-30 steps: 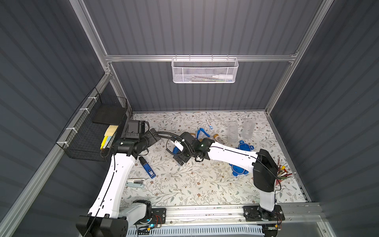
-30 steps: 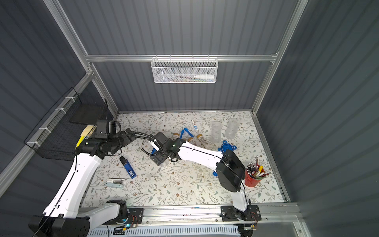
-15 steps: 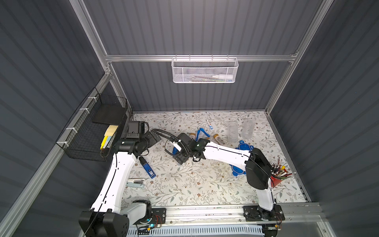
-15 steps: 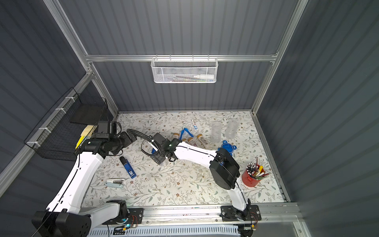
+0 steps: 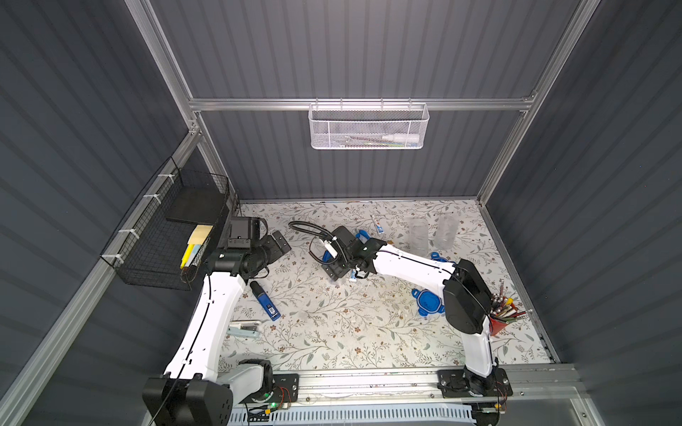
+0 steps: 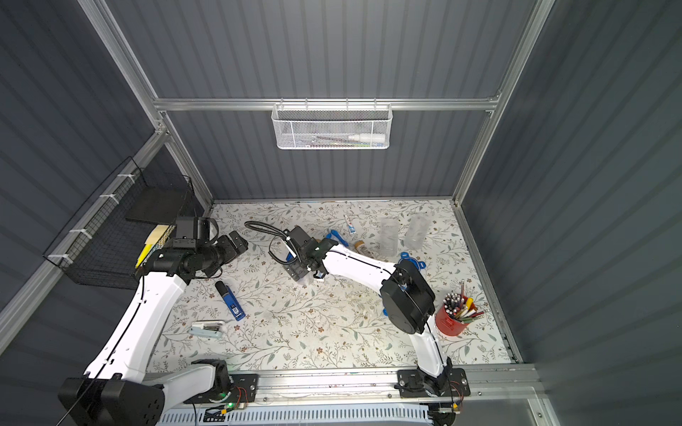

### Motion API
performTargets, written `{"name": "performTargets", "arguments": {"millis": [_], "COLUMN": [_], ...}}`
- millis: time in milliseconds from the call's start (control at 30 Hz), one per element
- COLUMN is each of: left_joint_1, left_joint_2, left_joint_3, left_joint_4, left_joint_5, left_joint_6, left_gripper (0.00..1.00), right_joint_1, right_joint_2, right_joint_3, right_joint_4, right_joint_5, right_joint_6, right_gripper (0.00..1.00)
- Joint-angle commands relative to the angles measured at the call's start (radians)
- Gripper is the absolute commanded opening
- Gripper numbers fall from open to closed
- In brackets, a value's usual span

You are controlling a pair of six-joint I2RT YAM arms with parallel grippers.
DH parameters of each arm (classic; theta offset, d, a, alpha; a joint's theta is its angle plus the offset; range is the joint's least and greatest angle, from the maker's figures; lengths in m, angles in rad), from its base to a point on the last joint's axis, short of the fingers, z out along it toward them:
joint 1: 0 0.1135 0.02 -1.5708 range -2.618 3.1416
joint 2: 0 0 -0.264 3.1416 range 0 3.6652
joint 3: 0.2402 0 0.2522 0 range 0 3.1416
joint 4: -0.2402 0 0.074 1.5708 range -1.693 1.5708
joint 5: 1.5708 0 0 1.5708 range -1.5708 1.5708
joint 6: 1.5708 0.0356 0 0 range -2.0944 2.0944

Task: Take out toiletry kits
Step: Move the container to the center of the board, then unfasten the latch on the container.

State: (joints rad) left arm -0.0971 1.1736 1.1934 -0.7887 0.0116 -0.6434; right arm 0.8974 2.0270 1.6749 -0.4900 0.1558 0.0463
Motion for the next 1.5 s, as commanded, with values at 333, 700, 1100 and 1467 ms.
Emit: {"name": "performTargets", "arguments": {"millis": [333,700,1100,1467], "left_joint_1": [0.005,-0.060,-0.317,-0.407], "left_joint_2": [0.069,0.128,0.261,0.367], "left_joint_3": [-0.002,0.092,0.204,0.209], "left_joint_4": [0.027,0.013,-0.016,0.078], "left_joint_5": [0.086,0.219,0.195,0.259], "left_joint_6": [0.017,0.111,0.175,0.134], "left_gripper": [1.00,0.98,0.76,0.30], "right_joint_1": [-0.032,-0.093,-0.331,-0.392], "right_joint_2": [-0.172,-0.422,-0.532,-0.424], "right_joint_3": [-0.103,-0.237,-0.563,-0.688], "right_joint_4": [0.031,0.112,0.373,0.681], "right_joint_5": [-0.065,-0.208,-0.602,-0.840], "right_joint_6": [0.066,0.230,0.503,0.720], "right_gripper": [0.99,0.99,0.74,0.51]}}
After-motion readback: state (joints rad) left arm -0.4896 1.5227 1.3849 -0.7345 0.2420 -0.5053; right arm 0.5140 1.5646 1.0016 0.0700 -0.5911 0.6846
